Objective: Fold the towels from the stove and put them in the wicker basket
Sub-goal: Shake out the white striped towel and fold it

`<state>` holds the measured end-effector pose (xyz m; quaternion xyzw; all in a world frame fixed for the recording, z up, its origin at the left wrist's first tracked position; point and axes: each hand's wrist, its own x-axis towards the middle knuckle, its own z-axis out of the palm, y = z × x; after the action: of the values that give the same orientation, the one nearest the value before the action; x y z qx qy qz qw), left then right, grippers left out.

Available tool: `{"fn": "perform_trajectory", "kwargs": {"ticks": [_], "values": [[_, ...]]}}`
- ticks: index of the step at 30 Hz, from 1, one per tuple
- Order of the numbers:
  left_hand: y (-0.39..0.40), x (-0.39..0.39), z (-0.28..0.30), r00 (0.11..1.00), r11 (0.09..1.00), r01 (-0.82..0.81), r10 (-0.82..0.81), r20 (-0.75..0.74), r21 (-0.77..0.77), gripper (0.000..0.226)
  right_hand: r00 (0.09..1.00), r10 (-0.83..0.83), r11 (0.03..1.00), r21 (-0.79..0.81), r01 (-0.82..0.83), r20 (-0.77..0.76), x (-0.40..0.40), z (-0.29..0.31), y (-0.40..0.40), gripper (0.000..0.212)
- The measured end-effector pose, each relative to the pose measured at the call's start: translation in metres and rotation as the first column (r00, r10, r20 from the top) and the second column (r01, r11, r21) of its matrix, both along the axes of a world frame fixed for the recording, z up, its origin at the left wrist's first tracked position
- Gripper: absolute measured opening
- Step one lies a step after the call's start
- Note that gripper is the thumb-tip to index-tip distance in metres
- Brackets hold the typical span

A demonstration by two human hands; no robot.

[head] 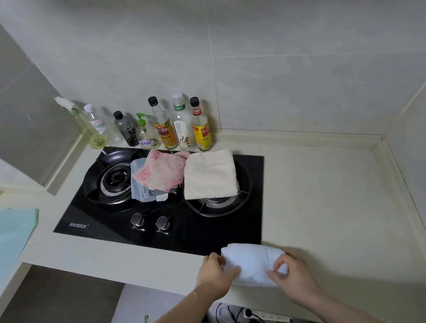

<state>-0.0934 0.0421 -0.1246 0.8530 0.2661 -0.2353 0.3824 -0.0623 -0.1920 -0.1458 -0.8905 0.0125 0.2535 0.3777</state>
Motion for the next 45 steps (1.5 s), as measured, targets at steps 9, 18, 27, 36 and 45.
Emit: {"fn": "perform_trajectory", "kwargs": {"ticks": [9,18,27,36,45], "values": [[-0.005,-0.009,0.007,0.995,0.972,-0.089,0.077,-0.063,-0.216,0.064,0.949,-0.211,0.958,0.141,0.249,-0.236,-0.002,0.000,0.002,0.077],[0.023,-0.049,0.033,0.891,0.806,-0.332,0.438,0.117,-0.489,0.040,0.924,-0.199,0.878,0.359,0.316,-0.327,-0.008,0.028,0.032,0.070],[0.117,-0.147,0.086,0.735,0.838,-0.438,0.542,0.407,-0.325,0.021,0.979,0.082,0.867,0.498,0.023,-0.187,-0.047,0.096,0.165,0.044],[0.210,-0.318,0.152,0.525,0.678,-0.592,0.735,0.429,-0.436,0.040,0.934,0.352,0.773,0.583,-0.248,-0.069,-0.166,0.158,0.303,0.048],[0.275,-0.487,0.176,0.252,0.467,-0.782,0.842,0.478,-0.412,0.042,0.798,0.602,0.621,0.629,-0.468,-0.001,-0.307,0.193,0.419,0.043]]}}
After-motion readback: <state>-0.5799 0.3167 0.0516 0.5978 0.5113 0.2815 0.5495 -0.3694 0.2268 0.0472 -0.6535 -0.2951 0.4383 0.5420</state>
